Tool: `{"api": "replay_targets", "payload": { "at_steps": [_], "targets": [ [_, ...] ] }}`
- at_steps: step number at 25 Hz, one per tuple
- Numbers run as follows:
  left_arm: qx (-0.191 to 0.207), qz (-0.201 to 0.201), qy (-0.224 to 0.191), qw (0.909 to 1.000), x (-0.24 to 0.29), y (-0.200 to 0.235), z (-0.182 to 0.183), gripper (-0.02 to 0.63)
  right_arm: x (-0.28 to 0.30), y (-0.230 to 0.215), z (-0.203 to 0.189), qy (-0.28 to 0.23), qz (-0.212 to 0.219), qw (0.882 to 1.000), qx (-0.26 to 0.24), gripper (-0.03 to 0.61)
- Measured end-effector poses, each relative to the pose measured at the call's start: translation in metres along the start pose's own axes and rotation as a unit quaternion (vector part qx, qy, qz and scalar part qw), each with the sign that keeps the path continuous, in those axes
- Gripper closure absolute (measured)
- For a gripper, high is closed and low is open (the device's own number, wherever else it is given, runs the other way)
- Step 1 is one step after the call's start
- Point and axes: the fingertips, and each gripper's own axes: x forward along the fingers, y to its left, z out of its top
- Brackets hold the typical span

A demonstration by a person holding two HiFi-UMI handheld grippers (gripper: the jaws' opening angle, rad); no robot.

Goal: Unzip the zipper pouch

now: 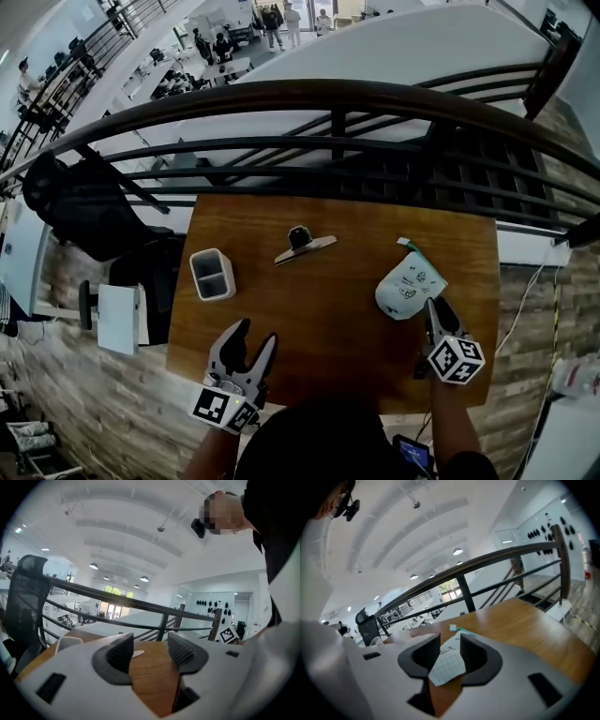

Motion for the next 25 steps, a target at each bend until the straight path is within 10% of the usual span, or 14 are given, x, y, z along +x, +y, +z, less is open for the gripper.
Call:
{"api": "replay_targets", "payload": {
  "at_steps": [18,25],
  "targets": [
    [-0.009,0.025,0.015,0.9995,0.006,0.000,-0.009,0.377,0.057,-0.067,-0.042,0.096,-0.104,0.982,0.124,0.360],
    [-0.011,0.029,0.034,0.9989,-0.004,0.004,-0.019,0.379,0.059,-0.038,-0.068,0.162,-0.077,0.981,0.079,0.467]
  ]
}}
